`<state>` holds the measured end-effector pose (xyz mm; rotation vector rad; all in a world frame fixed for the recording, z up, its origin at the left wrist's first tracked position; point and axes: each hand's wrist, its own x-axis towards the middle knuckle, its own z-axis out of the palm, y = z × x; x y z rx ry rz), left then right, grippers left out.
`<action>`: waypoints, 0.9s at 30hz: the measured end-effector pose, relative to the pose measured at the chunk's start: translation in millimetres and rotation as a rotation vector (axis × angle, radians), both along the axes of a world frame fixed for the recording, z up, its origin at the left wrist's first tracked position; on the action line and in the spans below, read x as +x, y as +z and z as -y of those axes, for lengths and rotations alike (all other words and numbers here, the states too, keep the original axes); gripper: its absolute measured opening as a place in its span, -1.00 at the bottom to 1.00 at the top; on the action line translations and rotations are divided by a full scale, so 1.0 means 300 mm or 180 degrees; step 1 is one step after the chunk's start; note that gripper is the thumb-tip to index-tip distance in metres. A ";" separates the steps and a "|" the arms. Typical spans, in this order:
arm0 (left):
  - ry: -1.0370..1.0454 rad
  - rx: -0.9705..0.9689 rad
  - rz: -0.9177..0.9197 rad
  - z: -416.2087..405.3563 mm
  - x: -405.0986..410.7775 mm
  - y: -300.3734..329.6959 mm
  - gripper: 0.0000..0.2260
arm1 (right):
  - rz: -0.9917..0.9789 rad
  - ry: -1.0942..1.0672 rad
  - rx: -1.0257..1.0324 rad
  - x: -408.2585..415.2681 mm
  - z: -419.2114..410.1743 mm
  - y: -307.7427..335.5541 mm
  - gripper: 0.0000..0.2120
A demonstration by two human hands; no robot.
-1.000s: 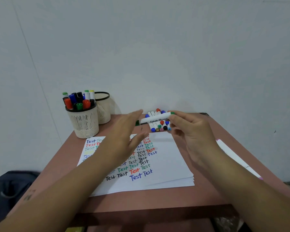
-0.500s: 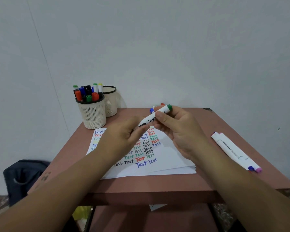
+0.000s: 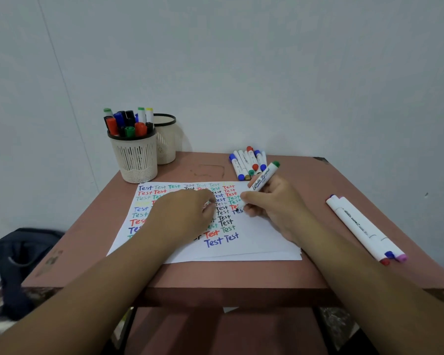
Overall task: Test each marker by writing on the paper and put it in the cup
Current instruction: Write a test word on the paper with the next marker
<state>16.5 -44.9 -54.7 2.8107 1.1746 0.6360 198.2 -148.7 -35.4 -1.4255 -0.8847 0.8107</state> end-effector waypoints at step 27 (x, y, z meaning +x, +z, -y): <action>-0.0033 -0.0177 0.0109 -0.019 -0.002 -0.006 -0.75 | 0.0496 0.0089 0.0019 0.005 -0.017 -0.029 -0.78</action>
